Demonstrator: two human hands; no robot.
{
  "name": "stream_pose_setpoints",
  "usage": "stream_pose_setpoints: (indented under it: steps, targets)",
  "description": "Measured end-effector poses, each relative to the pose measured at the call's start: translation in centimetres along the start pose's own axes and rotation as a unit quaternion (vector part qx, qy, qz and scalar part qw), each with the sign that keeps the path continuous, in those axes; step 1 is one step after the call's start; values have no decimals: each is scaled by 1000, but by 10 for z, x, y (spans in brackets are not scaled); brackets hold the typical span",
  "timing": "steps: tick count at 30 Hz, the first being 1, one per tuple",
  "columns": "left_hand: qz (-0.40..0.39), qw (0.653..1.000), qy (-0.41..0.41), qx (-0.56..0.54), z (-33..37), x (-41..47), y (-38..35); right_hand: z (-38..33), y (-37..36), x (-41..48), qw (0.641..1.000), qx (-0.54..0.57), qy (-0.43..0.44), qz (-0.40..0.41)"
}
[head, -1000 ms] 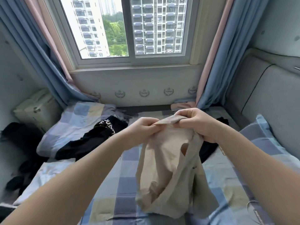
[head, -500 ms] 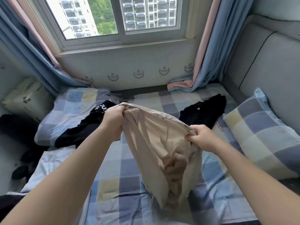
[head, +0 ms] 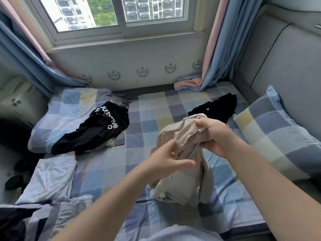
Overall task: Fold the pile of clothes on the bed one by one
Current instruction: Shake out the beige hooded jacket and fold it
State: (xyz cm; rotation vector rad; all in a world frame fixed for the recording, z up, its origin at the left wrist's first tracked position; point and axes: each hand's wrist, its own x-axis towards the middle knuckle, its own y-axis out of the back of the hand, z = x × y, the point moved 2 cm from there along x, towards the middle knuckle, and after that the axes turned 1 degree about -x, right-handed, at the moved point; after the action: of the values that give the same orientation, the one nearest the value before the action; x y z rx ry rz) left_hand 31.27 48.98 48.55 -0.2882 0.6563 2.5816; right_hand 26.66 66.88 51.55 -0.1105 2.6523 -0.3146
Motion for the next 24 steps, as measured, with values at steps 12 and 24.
stream_pose_setpoints:
  steps: [12,24]
  targets:
    - [196,974,87,-77,-41,13,2,3,16,15,984,168,-22,54]
    - [107,990,25,85,-39,12,23,1,29,18,963,251,10,100]
